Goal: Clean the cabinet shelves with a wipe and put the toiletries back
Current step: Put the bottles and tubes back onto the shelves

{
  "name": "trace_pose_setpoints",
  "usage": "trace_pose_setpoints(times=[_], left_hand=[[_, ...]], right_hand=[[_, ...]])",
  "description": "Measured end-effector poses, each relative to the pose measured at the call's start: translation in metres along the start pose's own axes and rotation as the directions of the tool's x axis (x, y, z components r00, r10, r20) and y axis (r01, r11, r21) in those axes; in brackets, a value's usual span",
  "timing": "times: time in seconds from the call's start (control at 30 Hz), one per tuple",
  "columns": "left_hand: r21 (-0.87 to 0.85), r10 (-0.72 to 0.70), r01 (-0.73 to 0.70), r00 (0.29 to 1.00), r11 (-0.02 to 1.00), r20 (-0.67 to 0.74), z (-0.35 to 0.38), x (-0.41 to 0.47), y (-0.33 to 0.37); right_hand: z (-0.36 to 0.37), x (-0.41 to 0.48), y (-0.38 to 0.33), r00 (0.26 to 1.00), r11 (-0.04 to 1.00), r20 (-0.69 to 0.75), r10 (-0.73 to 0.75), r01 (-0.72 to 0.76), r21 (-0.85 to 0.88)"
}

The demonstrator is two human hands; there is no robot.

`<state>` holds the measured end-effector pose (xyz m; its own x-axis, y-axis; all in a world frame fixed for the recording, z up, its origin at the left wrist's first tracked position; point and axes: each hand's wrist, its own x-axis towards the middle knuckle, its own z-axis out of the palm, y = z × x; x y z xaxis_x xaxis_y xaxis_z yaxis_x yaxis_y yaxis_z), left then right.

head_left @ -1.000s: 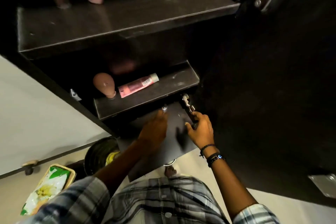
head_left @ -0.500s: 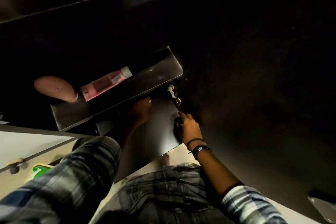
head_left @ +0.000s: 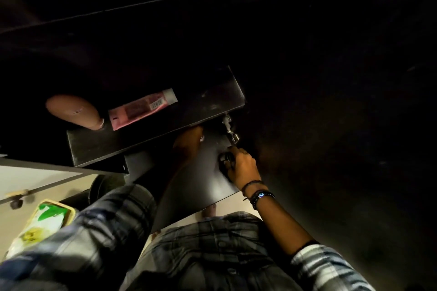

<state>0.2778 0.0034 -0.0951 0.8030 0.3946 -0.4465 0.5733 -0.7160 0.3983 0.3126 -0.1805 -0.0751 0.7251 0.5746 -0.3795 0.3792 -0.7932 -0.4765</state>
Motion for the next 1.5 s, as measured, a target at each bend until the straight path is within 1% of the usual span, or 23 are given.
trace_pose_setpoints(times=[0.07, 0.13, 0.23, 0.33, 0.43, 0.5, 0.6, 0.67, 0.73, 0.8, 0.87, 0.93, 1.03, 1.07, 1.1, 1.17, 1.23, 1.3, 1.37, 1.5], left_hand=[[0.042, 0.004, -0.004, 1.000, 0.999, 0.012, -0.008, -0.016, 0.010], [-0.013, -0.005, 0.004, 0.997, 1.000, -0.078, -0.018, -0.040, 0.014], [-0.087, 0.037, -0.056, 0.979, 0.995, -0.200, -0.037, -0.090, 0.010], [-0.179, 0.076, -0.144, 0.937, 0.973, -0.342, -0.054, -0.139, 0.007], [-0.269, 0.047, -0.188, 0.888, 0.945, -0.457, -0.073, -0.174, -0.003], [-0.282, 0.058, -0.240, 0.847, 0.929, -0.529, -0.091, -0.194, -0.007], [-0.259, 0.050, -0.289, 0.751, 0.922, -0.658, -0.127, -0.222, -0.005], [-0.259, 0.012, -0.318, 0.651, 0.912, -0.759, -0.152, -0.242, 0.000], [-0.264, -0.005, -0.370, 0.573, 0.891, -0.820, -0.178, -0.264, 0.009], [-0.219, 0.023, -0.430, 0.491, 0.876, -0.871, -0.203, -0.285, 0.020], [-0.182, 0.050, -0.488, 0.425, 0.854, -0.904, -0.226, -0.304, 0.030], [-0.161, 0.061, -0.542, 0.368, 0.825, -0.928, -0.247, -0.316, 0.039], [-0.080, 0.079, -0.570, 0.248, 0.818, -0.966, -0.277, -0.321, 0.050], [-0.049, 0.091, -0.564, 0.216, 0.824, -0.972, -0.286, -0.318, 0.053], [-0.030, 0.099, -0.552, 0.202, 0.834, -0.974, -0.294, -0.313, 0.055], [0.005, 0.121, -0.517, 0.191, 0.856, -0.974, -0.308, -0.301, 0.056], [0.019, 0.131, -0.470, 0.206, 0.883, -0.970, -0.314, -0.287, 0.054], [0.004, 0.113, -0.446, 0.218, 0.895, -0.969, -0.317, -0.278, 0.052], [-0.003, 0.102, -0.417, 0.229, 0.909, -0.968, -0.317, -0.272, 0.050], [-0.007, 0.092, -0.376, 0.244, 0.927, -0.965, -0.314, -0.264, 0.047]], right_hand=[[-0.008, -0.005, -0.011, 0.997, 0.996, -0.070, -0.035, 0.041, 0.082], [-0.017, -0.010, -0.023, 0.986, 0.983, -0.151, -0.066, 0.090, 0.158], [-0.032, -0.022, -0.046, 0.958, 0.948, -0.262, -0.116, 0.185, 0.257], [-0.045, -0.035, -0.070, 0.916, 0.901, -0.371, -0.152, 0.283, 0.329], [-0.058, -0.048, -0.101, 0.879, 0.824, -0.445, -0.173, 0.377, 0.424], [-0.067, -0.056, -0.125, 0.852, 0.769, -0.483, -0.201, 0.442, 0.461], [-0.085, -0.070, -0.160, 0.779, 0.670, -0.567, -0.268, 0.574, 0.471], [-0.099, -0.081, -0.182, 0.705, 0.600, -0.637, -0.310, 0.665, 0.444], [-0.114, -0.092, -0.201, 0.641, 0.531, -0.692, -0.333, 0.734, 0.424], [-0.132, -0.102, -0.217, 0.579, 0.468, -0.739, -0.345, 0.788, 0.399], [-0.150, -0.111, -0.231, 0.511, 0.410, -0.780, -0.362, 0.838, 0.359], [-0.169, -0.116, -0.243, 0.465, 0.352, -0.806, -0.365, 0.871, 0.343], [-0.198, -0.116, -0.263, 0.404, 0.297, -0.845, -0.350, 0.904, 0.309], [-0.207, -0.115, -0.270, 0.397, 0.294, -0.848, -0.350, 0.906, 0.304], [-0.215, -0.113, -0.276, 0.400, 0.306, -0.846, -0.353, 0.904, 0.300], [-0.228, -0.106, -0.286, 0.394, 0.345, -0.834, -0.386, 0.900, 0.265], [-0.232, -0.095, -0.292, 0.419, 0.416, -0.796, -0.437, 0.879, 0.234], [-0.233, -0.087, -0.295, 0.432, 0.465, -0.766, -0.477, 0.863, 0.197], [-0.230, -0.082, -0.296, 0.452, 0.493, -0.738, -0.501, 0.850, 0.186], [-0.223, -0.081, -0.297, 0.486, 0.510, -0.710, -0.509, 0.835, 0.206]])
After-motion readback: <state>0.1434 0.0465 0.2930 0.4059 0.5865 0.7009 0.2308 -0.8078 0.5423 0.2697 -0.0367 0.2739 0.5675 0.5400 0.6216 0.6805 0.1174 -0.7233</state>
